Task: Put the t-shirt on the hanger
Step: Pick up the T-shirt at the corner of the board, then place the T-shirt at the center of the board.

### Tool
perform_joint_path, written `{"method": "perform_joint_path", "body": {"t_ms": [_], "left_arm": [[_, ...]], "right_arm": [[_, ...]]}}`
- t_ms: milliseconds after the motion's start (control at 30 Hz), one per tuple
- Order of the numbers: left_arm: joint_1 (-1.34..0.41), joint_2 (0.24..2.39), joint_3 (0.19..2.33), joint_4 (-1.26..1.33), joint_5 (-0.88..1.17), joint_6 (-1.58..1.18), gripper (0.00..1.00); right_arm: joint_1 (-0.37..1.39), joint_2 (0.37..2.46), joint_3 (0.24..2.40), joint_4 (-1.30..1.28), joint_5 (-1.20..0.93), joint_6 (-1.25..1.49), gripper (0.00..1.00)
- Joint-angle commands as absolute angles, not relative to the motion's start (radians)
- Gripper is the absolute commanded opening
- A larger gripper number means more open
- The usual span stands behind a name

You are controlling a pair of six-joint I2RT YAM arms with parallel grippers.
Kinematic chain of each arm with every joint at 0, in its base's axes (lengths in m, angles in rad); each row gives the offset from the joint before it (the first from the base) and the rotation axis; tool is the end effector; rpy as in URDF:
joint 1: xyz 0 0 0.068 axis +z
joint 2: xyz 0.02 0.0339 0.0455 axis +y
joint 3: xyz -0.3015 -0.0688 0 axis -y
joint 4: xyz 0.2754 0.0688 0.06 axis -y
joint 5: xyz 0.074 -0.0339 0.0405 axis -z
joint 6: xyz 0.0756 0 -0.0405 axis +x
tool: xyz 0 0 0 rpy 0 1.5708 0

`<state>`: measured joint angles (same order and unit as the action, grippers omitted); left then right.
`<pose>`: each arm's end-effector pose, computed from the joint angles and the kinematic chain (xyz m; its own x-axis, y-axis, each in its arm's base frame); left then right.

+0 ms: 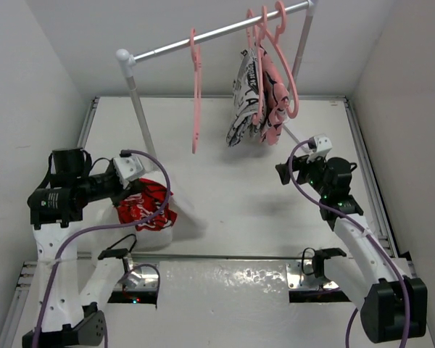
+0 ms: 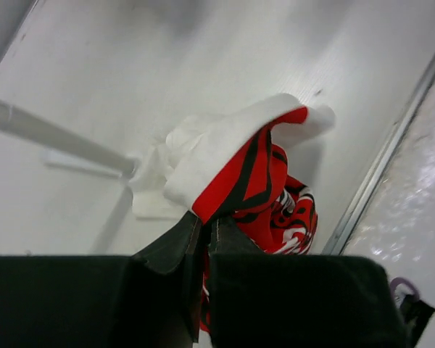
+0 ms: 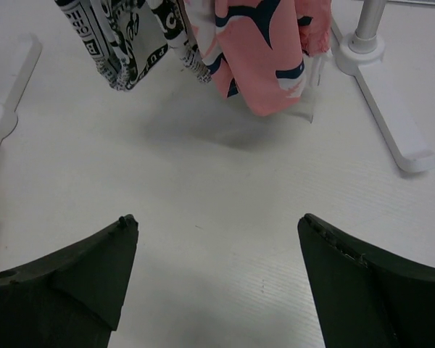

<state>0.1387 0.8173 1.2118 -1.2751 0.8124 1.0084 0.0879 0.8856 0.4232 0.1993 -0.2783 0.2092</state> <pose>0.1315 -0.0371 0.3975 -0.1004 0.5735 -0.8131 0.8395 0.4875 0.2401 0.2413 0.0421 0.2396 -0.3258 0.1717 -0.9297 -0.2872 0.9189 0.2704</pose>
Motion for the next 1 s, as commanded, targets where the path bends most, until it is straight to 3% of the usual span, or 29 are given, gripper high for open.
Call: {"method": "perform_joint_path", "body": {"t_ms": [0, 200, 367, 500, 767, 833, 867, 900, 967], "left_arm": [[0.08, 0.873, 1.287, -1.146, 0.998, 0.888, 0.0], [-0.136, 0.899, 1.287, -0.8, 0.947, 0.62, 0.0], [-0.454, 1.01, 1.374, -0.585, 0.691, 0.414, 0.0], [-0.5, 1.077, 1.443, -0.577, 0.686, 0.422, 0.0], [-0.528, 1.063, 1.344, -0.623, 0.7, 0.595, 0.01], [-0.538, 1.055, 1.292, -0.693, 0.703, 0.72, 0.29], [-0.541, 1.054, 1.272, -0.781, 0.704, 0.782, 0.62], [-0.541, 1.049, 1.249, -0.825, 0.703, 0.904, 0.71], [-0.542, 1.02, 1.168, -0.92, 0.677, 1.001, 0.79]], "right_arm": [[0.094, 0.887, 0.483, 0.17, -0.279, 0.23, 0.88], [0.095, 0.903, 0.523, 0.095, -0.299, 0.219, 0.88], [0.094, 0.948, 0.606, -0.03, -0.316, 0.201, 0.89], [0.095, 0.973, 0.696, -0.139, -0.318, 0.154, 0.92], [0.094, 0.994, 0.773, -0.319, -0.353, 0.081, 0.95], [0.094, 0.997, 0.767, -0.331, -0.38, 0.078, 0.95], [0.094, 1.0, 0.761, -0.336, -0.388, 0.081, 0.95], [0.094, 1.006, 0.756, -0.336, -0.396, 0.084, 0.95], [0.094, 1.017, 0.741, -0.337, -0.411, 0.104, 0.92]]}}
